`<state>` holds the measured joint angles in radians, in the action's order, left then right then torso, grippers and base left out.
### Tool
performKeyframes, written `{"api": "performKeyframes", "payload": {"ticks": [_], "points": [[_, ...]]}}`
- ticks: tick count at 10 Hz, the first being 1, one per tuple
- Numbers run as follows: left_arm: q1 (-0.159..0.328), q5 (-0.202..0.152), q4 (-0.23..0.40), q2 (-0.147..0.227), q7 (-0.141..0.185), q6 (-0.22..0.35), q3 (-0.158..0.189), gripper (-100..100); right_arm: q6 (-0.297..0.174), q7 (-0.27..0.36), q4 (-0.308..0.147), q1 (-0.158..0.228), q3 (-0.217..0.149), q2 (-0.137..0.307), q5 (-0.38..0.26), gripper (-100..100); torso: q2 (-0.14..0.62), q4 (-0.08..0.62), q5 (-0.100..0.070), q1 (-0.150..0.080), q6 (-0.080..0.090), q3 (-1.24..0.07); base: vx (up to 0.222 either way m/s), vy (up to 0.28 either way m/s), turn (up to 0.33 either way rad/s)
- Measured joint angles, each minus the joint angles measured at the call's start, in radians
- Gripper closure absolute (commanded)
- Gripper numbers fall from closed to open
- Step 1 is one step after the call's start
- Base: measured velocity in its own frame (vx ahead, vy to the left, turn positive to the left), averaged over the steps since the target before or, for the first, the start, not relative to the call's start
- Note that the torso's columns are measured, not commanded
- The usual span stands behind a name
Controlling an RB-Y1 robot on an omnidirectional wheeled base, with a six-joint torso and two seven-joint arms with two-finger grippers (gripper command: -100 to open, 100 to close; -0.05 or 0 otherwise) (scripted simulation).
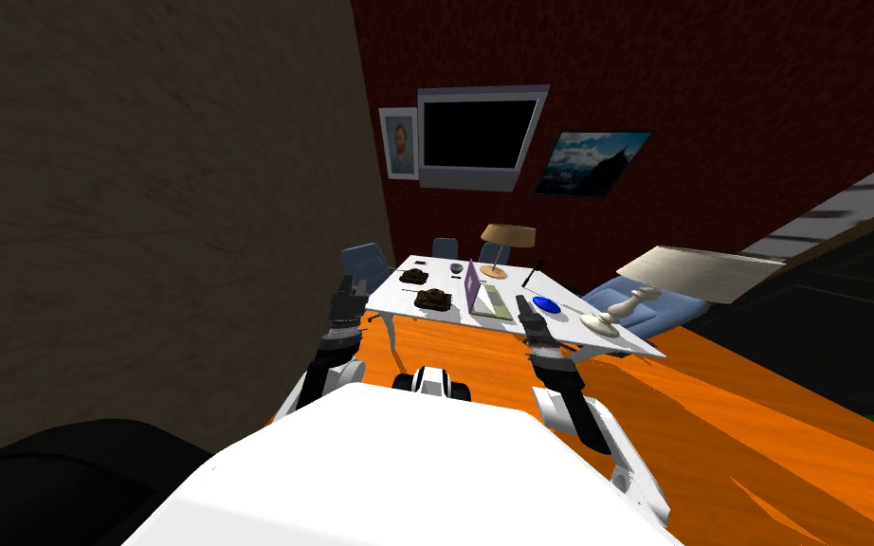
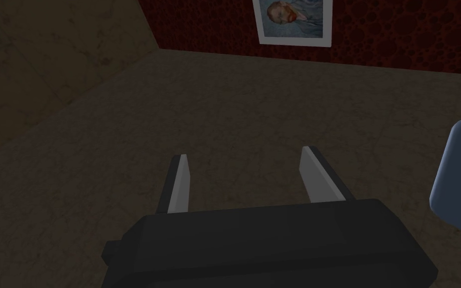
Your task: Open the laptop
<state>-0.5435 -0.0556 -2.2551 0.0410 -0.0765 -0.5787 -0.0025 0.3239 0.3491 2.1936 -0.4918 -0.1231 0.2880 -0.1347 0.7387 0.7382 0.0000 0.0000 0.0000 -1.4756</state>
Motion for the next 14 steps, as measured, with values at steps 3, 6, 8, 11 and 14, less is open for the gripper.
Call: {"api": "performKeyframes", "payload": {"ticks": [3,6,8,11,14], "points": [[0.0,0.0,0.0,0.0,0.0,0.0,0.0,0,-0.042,0.073,-0.016,-0.014,-0.029,0.041,-0.088,-100,-0.001,0.0,0.0,0.0,0.0,-0.001,0.045,0.127,0.041],[0.0,0.0,0.0,0.0,0.0,0.0,0.0,0,-0.081,0.153,-0.044,-0.023,-0.056,0.075,-0.182,-100,0.0,0.0,0.0,-0.001,0.0,0.0,0.039,0.117,0.051],[0.0,0.0,0.0,0.0,0.0,0.0,0.0,0,-0.102,0.203,-0.059,-0.043,-0.082,0.103,-0.242,-100,-0.001,0.0,0.0,0.0,0.0,-0.001,0.052,0.113,0.048],[0.0,0.0,0.0,0.0,0.0,0.0,0.0,0,-0.146,0.285,-0.096,-0.051,-0.112,0.16,-0.336,-100,0.0,0.0,0.0,0.001,0.0,0.0,0.046,0.135,0.048],[0.0,0.0,0.0,0.0,0.0,0.0,0.0,0,-0.184,0.35,-0.125,-0.063,-0.141,0.227,-0.415,-100,0.0,0.0,-0.001,-0.003,0.0,0.0,0.037,0.092,0.029]]}}
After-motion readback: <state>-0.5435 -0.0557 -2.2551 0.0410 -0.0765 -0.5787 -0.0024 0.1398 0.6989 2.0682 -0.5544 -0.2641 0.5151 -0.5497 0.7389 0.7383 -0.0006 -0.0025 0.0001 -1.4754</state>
